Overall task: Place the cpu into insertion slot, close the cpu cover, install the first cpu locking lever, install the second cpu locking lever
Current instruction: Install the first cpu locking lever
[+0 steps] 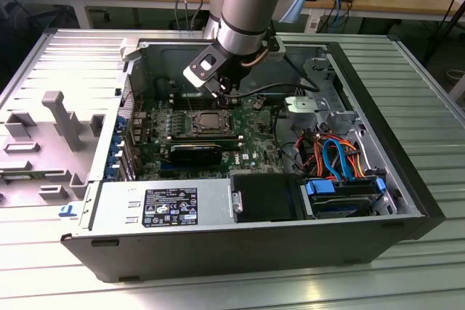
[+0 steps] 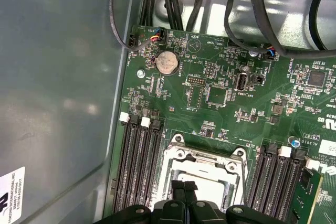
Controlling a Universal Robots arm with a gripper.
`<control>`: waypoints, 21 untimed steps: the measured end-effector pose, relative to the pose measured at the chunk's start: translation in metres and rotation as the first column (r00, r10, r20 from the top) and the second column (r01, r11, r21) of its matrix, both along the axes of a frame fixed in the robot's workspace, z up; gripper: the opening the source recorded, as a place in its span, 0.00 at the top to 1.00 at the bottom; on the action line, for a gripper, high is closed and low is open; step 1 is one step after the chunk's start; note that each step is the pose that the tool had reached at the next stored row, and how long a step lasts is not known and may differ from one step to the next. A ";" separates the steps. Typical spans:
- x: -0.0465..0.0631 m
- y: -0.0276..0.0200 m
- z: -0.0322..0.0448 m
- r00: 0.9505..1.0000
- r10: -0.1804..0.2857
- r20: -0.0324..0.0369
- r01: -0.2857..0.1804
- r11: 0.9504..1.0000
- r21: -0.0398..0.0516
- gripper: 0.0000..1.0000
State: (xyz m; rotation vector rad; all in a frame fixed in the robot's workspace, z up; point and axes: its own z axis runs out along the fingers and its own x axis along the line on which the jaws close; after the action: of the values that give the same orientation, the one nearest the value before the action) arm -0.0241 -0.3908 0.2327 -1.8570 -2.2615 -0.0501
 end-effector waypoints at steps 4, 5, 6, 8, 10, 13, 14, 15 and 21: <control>0.000 0.0000 0.0000 1.000 0.000 0.000 0.000 1.000 0.004 0.89; 0.000 0.0000 0.0000 1.000 0.000 0.000 0.000 1.000 0.005 0.89; 0.000 0.0000 0.0000 1.000 0.000 0.000 0.000 1.000 0.005 0.89; 0.000 0.0000 0.0000 1.000 0.001 0.000 -0.001 1.000 0.005 0.89; 0.000 0.0000 0.0000 1.000 0.001 0.000 -0.001 1.000 0.005 0.89; 0.000 0.0000 -0.0001 1.000 0.001 0.000 -0.001 1.000 0.005 0.89; 0.000 0.0000 -0.0001 1.000 0.001 0.000 -0.001 1.000 0.005 0.89; 0.000 0.0000 -0.0001 1.000 0.003 0.000 -0.003 1.000 0.005 0.89; 0.000 0.0000 -0.0001 0.999 0.040 0.000 -0.040 0.999 0.005 0.89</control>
State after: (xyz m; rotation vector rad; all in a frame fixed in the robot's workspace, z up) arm -0.0241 -0.3908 0.2327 -1.8082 -2.2957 -0.0493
